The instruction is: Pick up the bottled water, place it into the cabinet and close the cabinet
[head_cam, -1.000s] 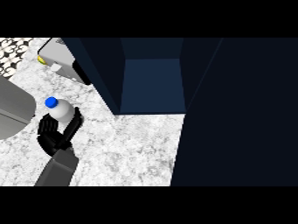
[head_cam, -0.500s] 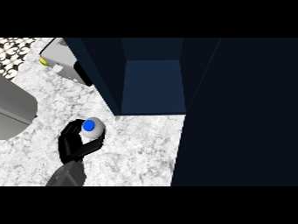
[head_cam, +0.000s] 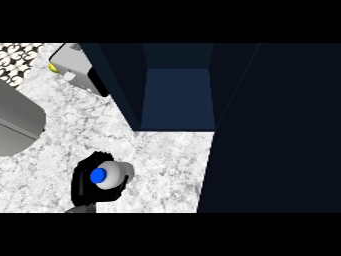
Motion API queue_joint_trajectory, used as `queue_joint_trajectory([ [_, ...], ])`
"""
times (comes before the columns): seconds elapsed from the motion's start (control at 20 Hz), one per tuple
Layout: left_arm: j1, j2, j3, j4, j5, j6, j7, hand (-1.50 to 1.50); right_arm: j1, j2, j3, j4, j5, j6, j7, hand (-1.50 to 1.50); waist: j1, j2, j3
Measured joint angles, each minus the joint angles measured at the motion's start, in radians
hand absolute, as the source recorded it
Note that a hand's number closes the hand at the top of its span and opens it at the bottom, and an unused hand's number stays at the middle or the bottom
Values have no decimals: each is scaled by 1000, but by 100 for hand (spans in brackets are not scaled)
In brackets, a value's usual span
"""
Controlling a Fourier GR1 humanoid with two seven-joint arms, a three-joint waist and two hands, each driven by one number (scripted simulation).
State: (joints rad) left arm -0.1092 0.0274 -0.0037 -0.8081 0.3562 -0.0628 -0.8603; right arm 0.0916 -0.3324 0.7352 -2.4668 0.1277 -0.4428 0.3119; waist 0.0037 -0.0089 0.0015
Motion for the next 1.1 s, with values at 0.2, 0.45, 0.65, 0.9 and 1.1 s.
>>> queue_joint_trajectory([
  [0.2, 76, -16, -69, -198, 17, 27, 123, 150, -17, 4, 0, 3, 0, -1, 12, -150, 1, 2, -1],
  [0.45, 167, -20, -142, -412, 29, 73, 252, 150, -36, 12, 0, -3, 4, -12, 40, -150, -2, 3, -1],
  [0.65, 171, -22, -197, -553, 20, 161, 339, 150, -26, 12, 4, 4, 1, -12, 13, -150, -5, 4, -1],
  [0.9, 137, -23, -260, -668, -8, 283, 421, 150, -9, 9, 24, 3, 8, -21, -1, -150, -9, 5, -1],
  [1.1, 96, -25, -317, -728, -31, 368, 488, 150, 0, 1, 20, 0, 8, -22, -13, -150, -10, 5, -2],
])
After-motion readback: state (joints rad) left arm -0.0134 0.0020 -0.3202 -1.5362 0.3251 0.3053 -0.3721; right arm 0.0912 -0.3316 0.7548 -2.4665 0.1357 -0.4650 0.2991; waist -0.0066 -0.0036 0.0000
